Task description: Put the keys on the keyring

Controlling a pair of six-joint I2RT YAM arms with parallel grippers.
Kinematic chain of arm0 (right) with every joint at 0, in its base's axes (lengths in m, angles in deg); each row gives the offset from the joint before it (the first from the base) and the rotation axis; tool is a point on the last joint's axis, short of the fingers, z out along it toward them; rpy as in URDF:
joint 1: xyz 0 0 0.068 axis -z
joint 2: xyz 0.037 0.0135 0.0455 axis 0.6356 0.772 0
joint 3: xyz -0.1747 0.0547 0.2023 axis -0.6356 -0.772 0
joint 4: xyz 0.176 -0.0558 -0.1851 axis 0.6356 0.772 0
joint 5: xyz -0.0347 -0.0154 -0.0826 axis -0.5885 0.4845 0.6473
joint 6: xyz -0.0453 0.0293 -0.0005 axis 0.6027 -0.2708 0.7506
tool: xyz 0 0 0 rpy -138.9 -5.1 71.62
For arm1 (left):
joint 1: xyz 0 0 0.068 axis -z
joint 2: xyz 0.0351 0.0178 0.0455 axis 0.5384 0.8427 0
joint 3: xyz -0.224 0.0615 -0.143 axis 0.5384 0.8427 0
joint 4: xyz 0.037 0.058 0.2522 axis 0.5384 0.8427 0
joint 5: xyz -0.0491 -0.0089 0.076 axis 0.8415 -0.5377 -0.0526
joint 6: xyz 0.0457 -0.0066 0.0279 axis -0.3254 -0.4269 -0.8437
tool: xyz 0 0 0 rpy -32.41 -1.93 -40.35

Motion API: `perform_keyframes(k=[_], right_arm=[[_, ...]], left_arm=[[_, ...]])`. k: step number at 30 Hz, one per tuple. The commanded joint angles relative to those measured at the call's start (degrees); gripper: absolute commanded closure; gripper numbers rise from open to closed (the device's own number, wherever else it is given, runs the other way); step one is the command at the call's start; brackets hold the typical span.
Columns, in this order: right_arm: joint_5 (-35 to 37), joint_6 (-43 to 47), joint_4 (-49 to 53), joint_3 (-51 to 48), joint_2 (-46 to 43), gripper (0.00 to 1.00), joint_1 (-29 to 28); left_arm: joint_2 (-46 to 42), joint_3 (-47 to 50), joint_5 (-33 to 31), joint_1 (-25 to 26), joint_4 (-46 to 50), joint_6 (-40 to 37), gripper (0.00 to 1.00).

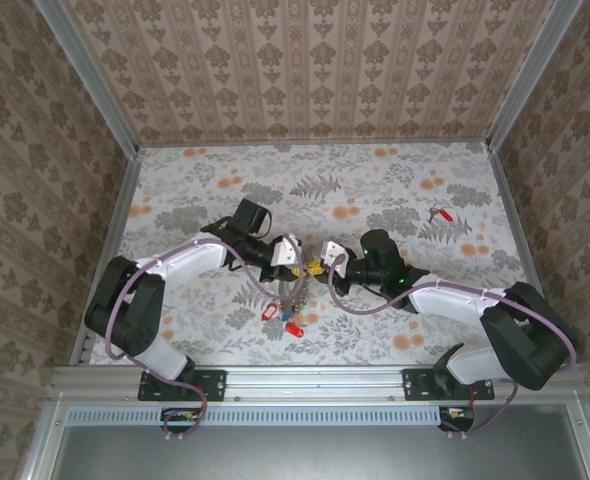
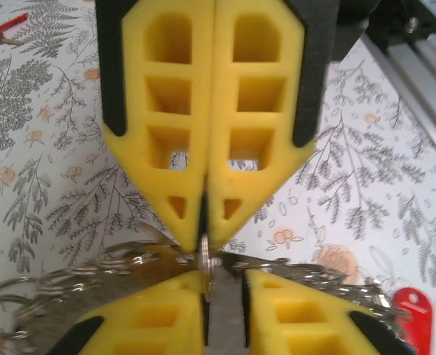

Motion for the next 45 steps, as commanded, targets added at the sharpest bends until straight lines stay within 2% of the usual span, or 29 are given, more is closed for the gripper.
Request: perform_keyframes(k=[1, 7, 12, 17, 22, 25, 30, 35, 45], right_arm=[[-3.9, -9.0, -15.3, -1.3, 2.6, 1.0, 0.5], [-5.5, -8.7, -21.3, -1.8, 5.1, 1.0, 0.5], [-5.1, -7.1, -21.5, -1.5, 6.1, 1.0, 0.6], [-4.5, -3.1, -17.0, -1.3, 6.0, 1.0, 0.6], [-1.8, 8.5, -0.6, 0.0, 1.9, 0.81, 0.5], [-0.2, 15.4, 11.1, 2.4, -1.6, 0.8, 0.5], [2.9, 19.5, 17.5, 4.4, -4.2, 0.73, 0.5], [3.1, 18.0, 13.7, 4.5, -4.6, 0.72, 0.5], [0.5, 16.2, 10.7, 6.9, -1.8, 0.7, 0.3]], left_arm=[[-2.7, 2.8, 6.0, -0.7, -4.2, 2.8, 0.72], [-4.9, 5.1, 9.0, -3.9, -9.8, 7.2, 0.75], [-5.5, 4.7, 9.4, -4.7, -9.3, 7.2, 0.89], [-5.3, 4.0, 8.5, -5.0, -8.0, 7.2, 1.0], [-5.0, 0.1, 0.6, -3.9, 1.5, 4.6, 1.0], [-4.5, -3.5, -5.6, -2.2, 9.3, 2.4, 1.0], [-4.2, -6.7, -12.1, 0.0, 14.2, 3.9, 1.0], [-4.0, -8.2, -14.1, 1.3, 14.4, 6.9, 1.0], [-2.9, -9.5, -14.7, 3.2, 14.9, 7.1, 1.0]])
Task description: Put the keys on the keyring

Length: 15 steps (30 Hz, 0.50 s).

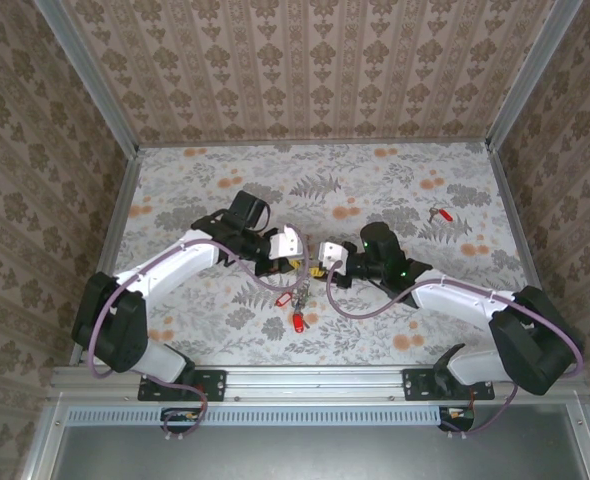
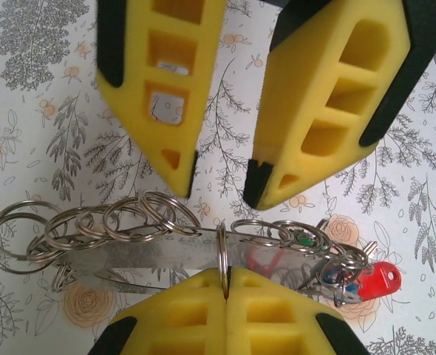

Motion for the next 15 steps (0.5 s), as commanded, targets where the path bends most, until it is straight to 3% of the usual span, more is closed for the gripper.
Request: perform_keyframes(k=[1, 6, 15], right_arm=[[-1.8, -0.8, -2.0, 1.7, 1.1, 0.7, -0.1], [-2.7, -1.8, -3.9, 1.6, 2.1, 0.75, -0.5], [-3.0, -1.7, -3.5, 0.9, 2.2, 0.76, -0.9]], left_arm=[[0.7, -1.5, -0.3, 0.8, 1.7, 1.1, 1.0], [0.2, -0.7, 0.8, 1.0, -0.5, 1.7, 1.0], [0.7, -2.1, 0.8, 1.2, 0.4, 1.1, 1.0]])
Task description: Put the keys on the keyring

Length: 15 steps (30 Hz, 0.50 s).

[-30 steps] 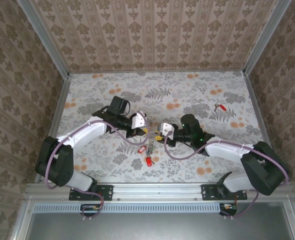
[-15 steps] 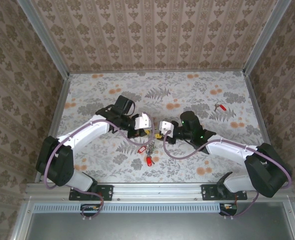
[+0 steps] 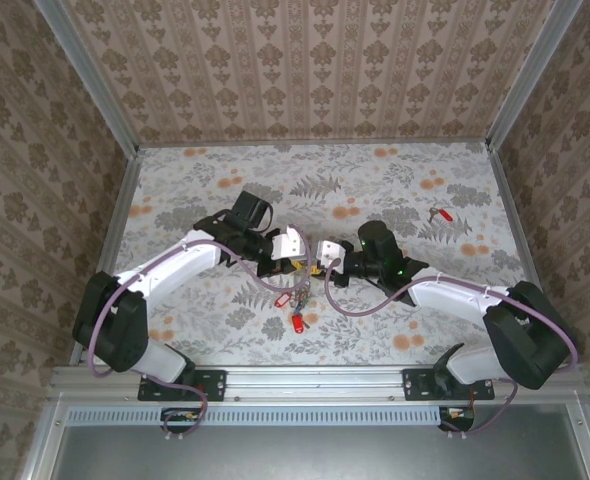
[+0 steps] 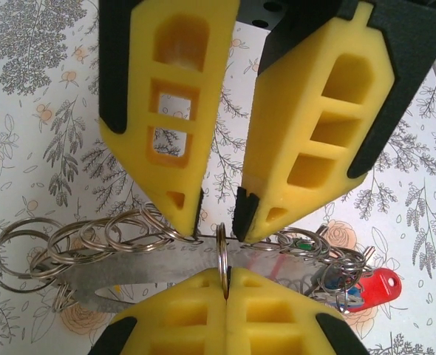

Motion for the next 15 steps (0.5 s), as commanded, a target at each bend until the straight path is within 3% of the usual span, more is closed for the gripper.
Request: perform_keyframes(k=[1, 8, 13, 15], right_arm=[[-1.2, -0.6, -2.1, 0.5, 0.6, 0.76, -0.5], [-0.5, -0.9, -2.1, 0.8, 2.6, 0.81, -0.5], [0.5, -2.8, -5.9, -0.8, 2.2, 1.0, -0.5], [1.5, -3.7, -7.1, -1.7, 1.5, 1.0, -0.5]], left_arm=[[0.9, -2.3, 0.9, 0.5, 1.1, 0.2, 1.0], [0.6, -2.3, 1.8, 0.6, -0.6, 1.1, 1.0], [0.0, -1.6, 2.0, 0.6, -1.0, 0.7, 1.0], [-0.5, -1.0, 2.7, 0.2, -0.5, -0.1, 0.93]])
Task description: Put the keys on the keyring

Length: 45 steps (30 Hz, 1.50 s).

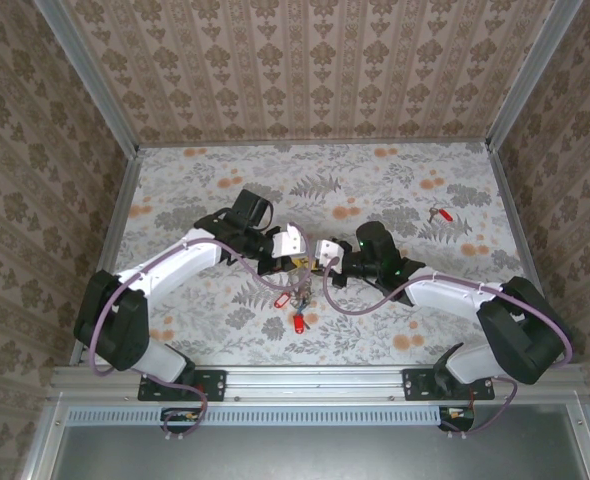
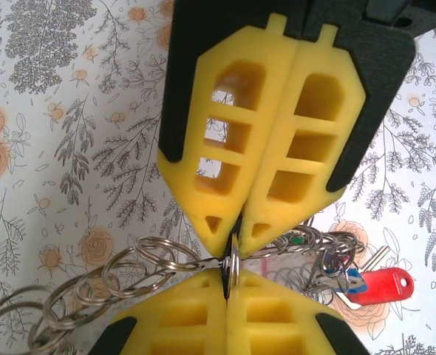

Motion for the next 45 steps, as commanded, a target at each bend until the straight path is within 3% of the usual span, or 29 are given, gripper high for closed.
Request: perform_keyframes(k=[1, 5, 6, 15, 23, 33, 39, 45], right_arm=[[1.3, -1.9, -4.3, -1.6, -0.4, 1.0, -0.4], [-0.2, -7.5, -11.0, -4.9, -3.0, 1.0, 0.0], [-0.7, -9.3, -13.9, -6.0, -2.9, 1.0, 0.0], [-2.9, -16.9, -29.1, -10.2, 0.8, 1.0, 0.1], [-3.2, -17.3, -30.7, -10.1, 2.5, 1.0, 0.1], [-4.0, -17.9, -31.7, -9.3, 3.5, 1.0, 0.4], [-5.0, -18.0, -31.6, -8.6, 4.0, 1.0, 0.4], [-5.1, -17.6, -30.6, -7.8, 4.3, 1.0, 0.4]], left_arm=[[-1.5, -0.2, 4.1, -0.1, 0.8, -0.9, 0.89], [-4.3, 2.5, 11.3, -3.4, 0.2, -0.9, 0.68], [-5.1, 3.6, 11.6, -3.8, -1.0, -0.7, 0.67], [-4.8, 7.6, 16.7, -6.4, -7.4, 0.1, 0.67], [-3.1, 7.8, 23.8, -6.4, -13.6, 0.2, 0.66], [-2.3, 9.4, 22.4, -6.5, -13.3, -1.1, 0.67], [-1.5, 10.5, 22.2, -6.6, -14.6, -1.8, 0.73], [-2.6, 11.1, 19.6, -6.3, -15.7, -2.7, 0.97]])
